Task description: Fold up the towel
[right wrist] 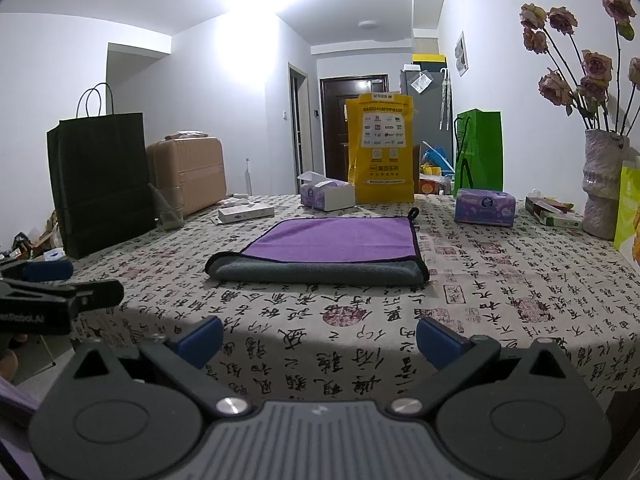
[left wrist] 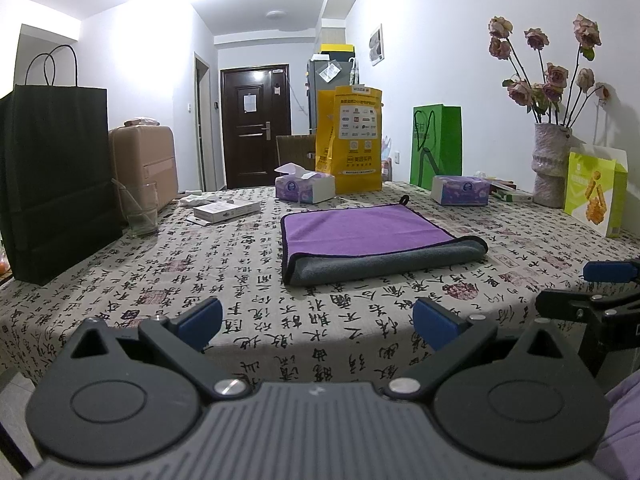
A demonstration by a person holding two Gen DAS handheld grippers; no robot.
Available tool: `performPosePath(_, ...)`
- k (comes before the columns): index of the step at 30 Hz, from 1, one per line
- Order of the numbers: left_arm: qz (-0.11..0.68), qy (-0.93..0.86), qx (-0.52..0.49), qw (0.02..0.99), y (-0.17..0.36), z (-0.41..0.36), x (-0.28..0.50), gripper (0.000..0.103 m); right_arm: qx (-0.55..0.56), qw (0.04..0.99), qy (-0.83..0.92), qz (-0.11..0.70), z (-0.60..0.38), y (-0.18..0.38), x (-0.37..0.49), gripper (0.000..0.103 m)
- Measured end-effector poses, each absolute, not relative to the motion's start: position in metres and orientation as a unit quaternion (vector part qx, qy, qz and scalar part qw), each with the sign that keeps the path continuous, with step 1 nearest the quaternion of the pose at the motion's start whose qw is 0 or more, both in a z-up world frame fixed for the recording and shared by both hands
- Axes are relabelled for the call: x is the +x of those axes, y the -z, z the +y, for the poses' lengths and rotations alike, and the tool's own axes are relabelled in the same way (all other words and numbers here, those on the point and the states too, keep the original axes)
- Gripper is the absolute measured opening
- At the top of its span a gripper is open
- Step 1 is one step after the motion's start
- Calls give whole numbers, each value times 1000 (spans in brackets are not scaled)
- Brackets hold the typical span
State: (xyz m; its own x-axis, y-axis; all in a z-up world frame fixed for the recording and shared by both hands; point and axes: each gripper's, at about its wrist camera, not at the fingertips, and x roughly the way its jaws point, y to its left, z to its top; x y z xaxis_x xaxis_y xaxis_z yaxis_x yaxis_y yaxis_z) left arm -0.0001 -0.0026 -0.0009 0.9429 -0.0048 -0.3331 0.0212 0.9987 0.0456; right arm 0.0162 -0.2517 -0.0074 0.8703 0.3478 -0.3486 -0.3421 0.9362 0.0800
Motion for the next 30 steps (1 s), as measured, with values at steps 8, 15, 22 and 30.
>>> performPosePath(8,169,7,24,985,0,-2,0,103,7,967,-179,181,-252,7,16,103)
performPosePath(15,169,7,24,985,1,-2,0,103,9,967,-178,182,-250,8,16,103)
performPosePath(22,169,7,25,985,0,-2,0,103,9,967,-178,183,-250,8,15,103)
performPosePath(30,169,7,25,985,1,-2,0,103,9,967,-178,183,-250,8,15,103)
